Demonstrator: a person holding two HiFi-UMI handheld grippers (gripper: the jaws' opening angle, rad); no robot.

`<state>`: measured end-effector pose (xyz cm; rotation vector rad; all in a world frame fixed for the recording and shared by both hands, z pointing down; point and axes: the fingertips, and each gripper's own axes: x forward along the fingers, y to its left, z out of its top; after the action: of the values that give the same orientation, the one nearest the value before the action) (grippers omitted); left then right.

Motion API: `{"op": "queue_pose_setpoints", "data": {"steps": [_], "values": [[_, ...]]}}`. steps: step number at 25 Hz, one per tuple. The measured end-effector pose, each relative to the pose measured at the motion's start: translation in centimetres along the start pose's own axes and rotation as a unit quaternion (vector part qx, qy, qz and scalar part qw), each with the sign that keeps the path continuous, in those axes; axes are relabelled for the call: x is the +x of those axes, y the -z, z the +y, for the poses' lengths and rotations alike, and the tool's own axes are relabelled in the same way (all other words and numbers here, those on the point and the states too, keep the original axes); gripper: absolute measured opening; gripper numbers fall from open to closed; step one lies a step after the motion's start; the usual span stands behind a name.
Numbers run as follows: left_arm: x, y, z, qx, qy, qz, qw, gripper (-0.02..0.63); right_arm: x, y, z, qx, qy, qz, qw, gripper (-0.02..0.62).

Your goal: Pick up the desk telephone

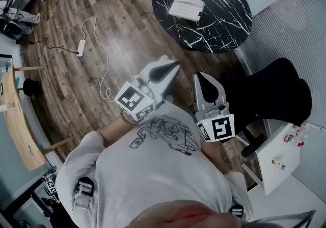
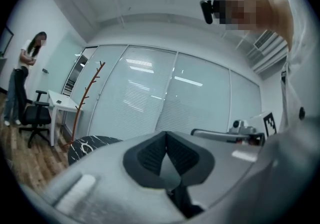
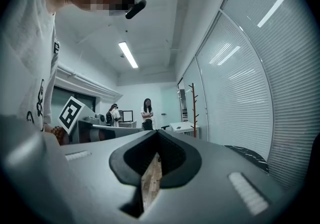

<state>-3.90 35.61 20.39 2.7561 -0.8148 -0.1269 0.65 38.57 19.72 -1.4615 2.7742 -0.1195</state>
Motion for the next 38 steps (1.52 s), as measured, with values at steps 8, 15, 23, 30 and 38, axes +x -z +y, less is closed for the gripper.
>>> {"op": "queue_pose_setpoints", "data": {"steps": [8, 15, 23, 30, 38], "values": [[4.4, -0.4, 5.2, -0.003, 0.006, 0.001, 1.0, 0.002, 5.2, 0.5, -4.4, -0.003, 0.004, 0.006, 1.0, 0.006], [10.1, -1.7, 13.0, -0.001, 0.015, 0.007, 0.9999, 0.002, 13.3, 0.7, -9.9, -0.005, 0.008, 0.012, 1.0, 0.006], [16.7, -4.2, 23.6, -0.004, 0.023, 0.022, 0.9995, 0.002, 24.0, 0.1, -16.7, -0.005, 0.014, 0.023, 1.0, 0.006], [21.3, -5.2, 30.9, -0.009, 0.037, 0.037, 0.9986, 0.002, 31.4, 0.2, -21.8, -0.004, 0.034, 0.035, 0.999, 0.006], [24.4, -5.1, 34.5, -0.015, 0.049, 0.051, 0.9974, 0.003, 34.7, 0.5, -24.7, -0.001, 0.045, 0.045, 0.998, 0.006]]}}
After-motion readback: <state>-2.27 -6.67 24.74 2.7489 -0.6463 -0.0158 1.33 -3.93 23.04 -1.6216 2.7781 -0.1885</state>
